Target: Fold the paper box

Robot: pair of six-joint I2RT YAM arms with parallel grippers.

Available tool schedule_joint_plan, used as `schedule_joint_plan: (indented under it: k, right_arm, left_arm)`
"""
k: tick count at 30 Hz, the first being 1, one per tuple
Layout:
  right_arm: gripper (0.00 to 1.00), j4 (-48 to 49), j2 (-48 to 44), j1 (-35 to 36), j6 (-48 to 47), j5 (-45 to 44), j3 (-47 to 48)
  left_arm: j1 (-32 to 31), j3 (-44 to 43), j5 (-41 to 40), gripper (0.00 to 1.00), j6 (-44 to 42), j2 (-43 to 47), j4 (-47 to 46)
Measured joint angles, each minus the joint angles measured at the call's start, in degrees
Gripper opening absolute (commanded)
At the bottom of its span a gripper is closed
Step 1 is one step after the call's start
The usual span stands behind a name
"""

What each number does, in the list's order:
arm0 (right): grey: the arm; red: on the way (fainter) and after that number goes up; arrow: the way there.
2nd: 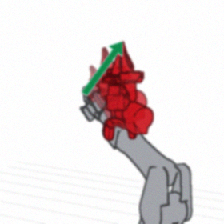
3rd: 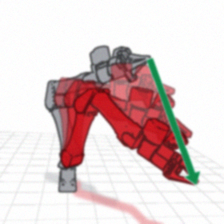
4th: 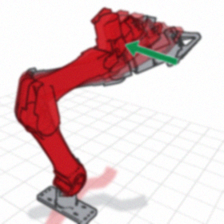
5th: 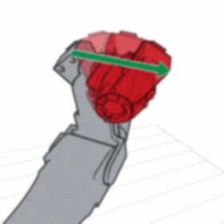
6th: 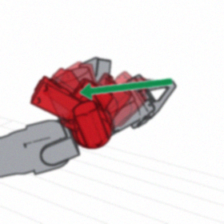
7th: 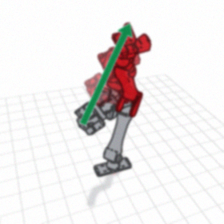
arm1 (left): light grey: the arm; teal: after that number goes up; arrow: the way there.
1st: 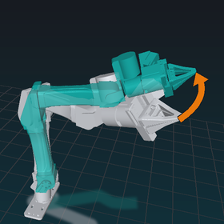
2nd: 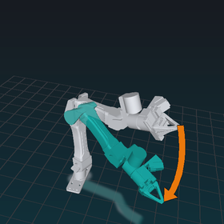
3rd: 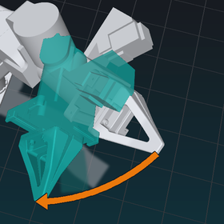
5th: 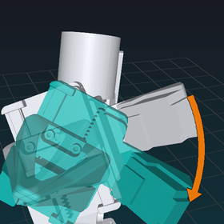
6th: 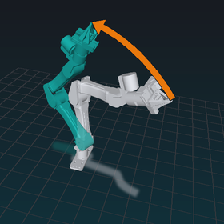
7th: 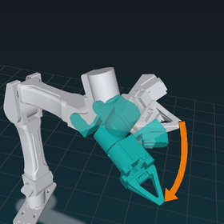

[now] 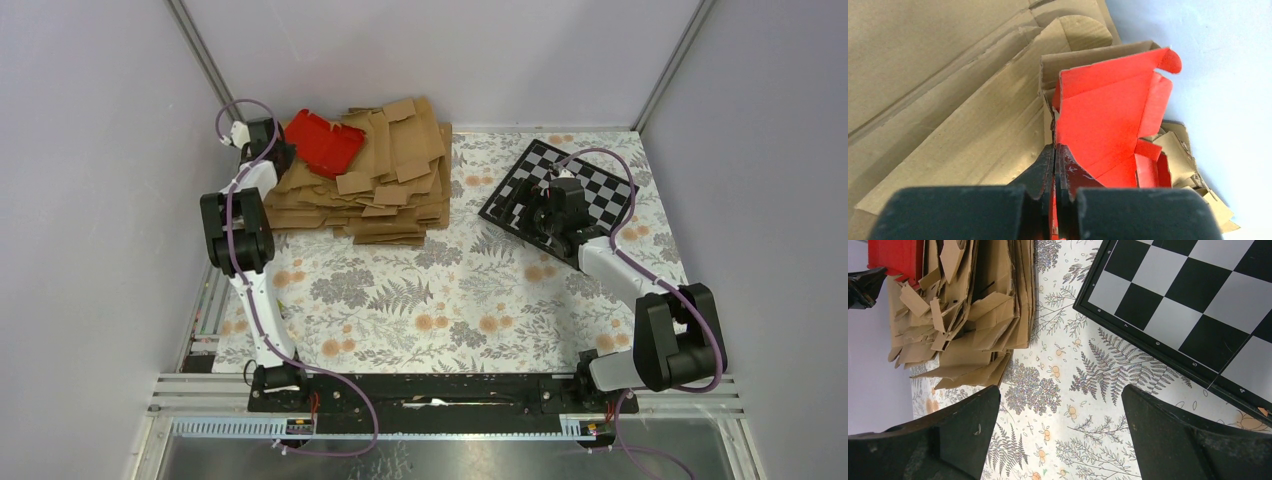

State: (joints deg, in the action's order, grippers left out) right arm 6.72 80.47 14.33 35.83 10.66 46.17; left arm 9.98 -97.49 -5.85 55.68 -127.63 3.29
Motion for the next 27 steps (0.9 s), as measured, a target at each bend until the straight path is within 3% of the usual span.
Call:
schedule_joint_plan:
  k: [8,15,21,27]
  right_arm:
    - [0.99,-0.13,-0.15,0.0,0.02,1.05,0.04]
    - [1.0,-2.78,-5.14,0.04,0.09,2.14,0.24]
    - [0.99,-3.43,-17.57,0.04,-0.02,4.11,-1.79]
    - [1.0,-3.45,-24.79,0.04,0.74,10.1,-5.51]
  left_arm:
    - [-1.05,3.63,0.04,0.0,-0.9,4.15,-1.05]
    - [-7.96,11.56,-1.42,0.0,-2.73,24.15,-2.32]
    - [-14.78,19.43,-0.2,0.0,-2.38,44.11,-6.27]
    - [-19.52,30.34,4.81,0.0,-0.48,55.3,-7.69]
